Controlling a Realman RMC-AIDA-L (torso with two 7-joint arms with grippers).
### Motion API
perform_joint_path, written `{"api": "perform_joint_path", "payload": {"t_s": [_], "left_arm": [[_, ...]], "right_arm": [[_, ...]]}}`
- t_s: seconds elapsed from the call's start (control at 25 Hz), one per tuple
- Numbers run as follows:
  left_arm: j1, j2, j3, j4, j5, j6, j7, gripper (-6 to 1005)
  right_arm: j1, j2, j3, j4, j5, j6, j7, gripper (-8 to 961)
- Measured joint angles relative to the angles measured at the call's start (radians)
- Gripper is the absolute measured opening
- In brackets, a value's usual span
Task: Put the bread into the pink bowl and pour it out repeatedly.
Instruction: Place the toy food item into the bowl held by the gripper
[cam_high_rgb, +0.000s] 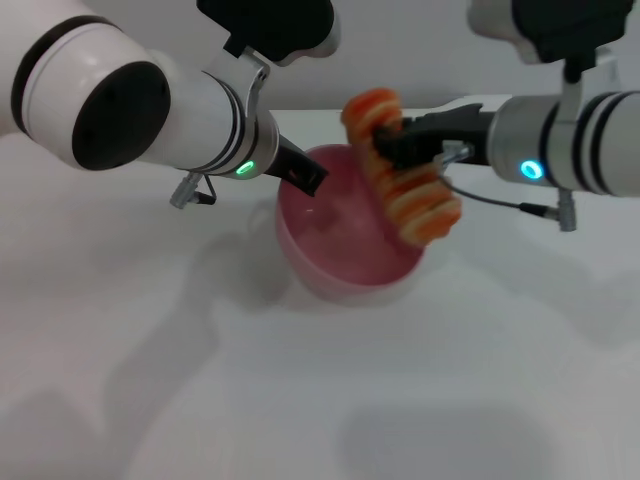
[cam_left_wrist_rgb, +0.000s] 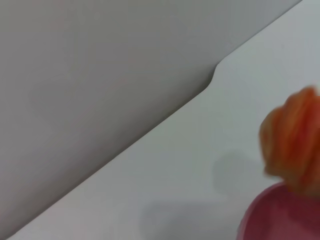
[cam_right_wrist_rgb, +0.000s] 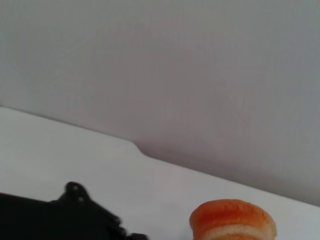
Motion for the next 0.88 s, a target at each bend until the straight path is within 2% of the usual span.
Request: {"api": "perform_joint_path", "payload": {"t_s": [0.28,0.56,0.76,0.88], "left_arm": [[-0.001,0.001,0.006,0.000,-0.021,0.022,0.005,140],[0.003,0.003,0.001,0.005,-0.021,0.030,0.008,140],[0.003,0.003,-0.001,0.002,-0.019,0.042,0.008,140],[0.003,0.004,-0.002,-0.002,-0.018,0.048,0.008,141]], "right_arm": [[0.051,-0.003,-0.075,0.077,0.041,-0.064,-0.020,221],[0.040,-0.001,-0.105,0.104,0.000,-0.122,-0.023,261],[0.030,0.001,-0.115,0.118,-0.011,-0.155,-0.048,488],[0.017,0.001,-0.119,0.115,-0.022,-0.177,-0.050,534]]}}
